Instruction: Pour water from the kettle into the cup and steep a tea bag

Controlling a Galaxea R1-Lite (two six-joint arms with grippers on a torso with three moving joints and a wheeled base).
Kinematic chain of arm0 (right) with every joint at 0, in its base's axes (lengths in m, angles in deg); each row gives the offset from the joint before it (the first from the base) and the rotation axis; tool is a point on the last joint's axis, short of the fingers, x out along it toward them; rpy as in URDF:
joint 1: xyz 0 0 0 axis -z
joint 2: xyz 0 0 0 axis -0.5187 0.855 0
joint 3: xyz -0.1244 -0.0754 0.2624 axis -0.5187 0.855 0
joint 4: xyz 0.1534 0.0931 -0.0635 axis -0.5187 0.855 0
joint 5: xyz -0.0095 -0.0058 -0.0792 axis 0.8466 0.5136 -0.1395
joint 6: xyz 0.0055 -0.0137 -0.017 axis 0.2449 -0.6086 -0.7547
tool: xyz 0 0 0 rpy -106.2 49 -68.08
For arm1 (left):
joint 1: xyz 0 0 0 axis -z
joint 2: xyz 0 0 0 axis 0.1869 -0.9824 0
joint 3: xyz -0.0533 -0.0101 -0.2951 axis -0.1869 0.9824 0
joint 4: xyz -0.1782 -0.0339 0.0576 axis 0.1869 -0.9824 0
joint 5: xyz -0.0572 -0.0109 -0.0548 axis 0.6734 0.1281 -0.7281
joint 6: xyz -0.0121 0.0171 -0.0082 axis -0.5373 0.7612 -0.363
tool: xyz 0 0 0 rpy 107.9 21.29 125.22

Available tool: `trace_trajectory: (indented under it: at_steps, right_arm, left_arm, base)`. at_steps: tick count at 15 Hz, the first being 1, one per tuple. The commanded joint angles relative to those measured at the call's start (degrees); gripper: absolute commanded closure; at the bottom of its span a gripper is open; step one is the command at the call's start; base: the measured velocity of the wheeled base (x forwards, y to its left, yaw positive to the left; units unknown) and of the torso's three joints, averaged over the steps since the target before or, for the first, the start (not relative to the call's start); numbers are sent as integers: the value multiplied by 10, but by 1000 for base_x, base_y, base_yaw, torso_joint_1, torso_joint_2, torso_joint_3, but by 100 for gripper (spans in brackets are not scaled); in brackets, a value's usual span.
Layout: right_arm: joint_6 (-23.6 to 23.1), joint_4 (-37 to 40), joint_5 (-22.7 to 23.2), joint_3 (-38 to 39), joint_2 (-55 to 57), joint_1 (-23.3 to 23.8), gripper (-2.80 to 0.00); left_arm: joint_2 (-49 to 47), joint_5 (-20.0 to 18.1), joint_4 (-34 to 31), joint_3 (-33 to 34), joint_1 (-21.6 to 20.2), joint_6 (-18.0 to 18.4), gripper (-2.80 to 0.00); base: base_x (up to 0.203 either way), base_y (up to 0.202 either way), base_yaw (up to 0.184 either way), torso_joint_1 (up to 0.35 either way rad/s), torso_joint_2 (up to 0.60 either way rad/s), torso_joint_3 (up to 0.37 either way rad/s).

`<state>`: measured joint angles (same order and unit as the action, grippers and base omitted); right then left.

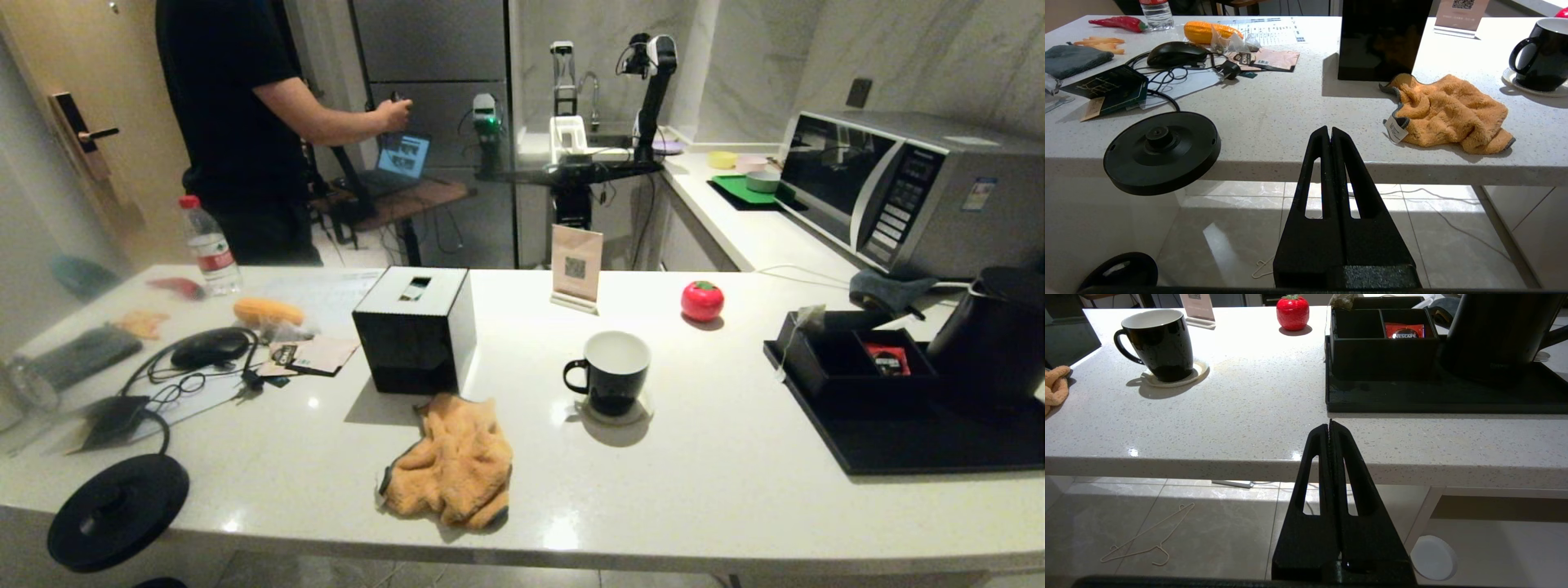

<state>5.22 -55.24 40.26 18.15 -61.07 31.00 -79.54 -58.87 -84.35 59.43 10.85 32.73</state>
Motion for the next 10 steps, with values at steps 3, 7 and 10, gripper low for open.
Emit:
trace_trajectory:
  at_steps: [3,7,10]
  right_arm:
    - [0,0,0,0,1,0,0]
    - [2,0,-1,0,1,0,0]
    - [0,-1,0,0,1,0,0]
  left_arm:
    - [0,0,0,0,0,0,0]
    - [0,1,0,0,0,0,0]
    - [0,1,0,0,0,0,0]
  base:
    - [0,0,0,0,0,0]
    - [0,0,0,0,0,0]
    - [0,0,0,0,0,0]
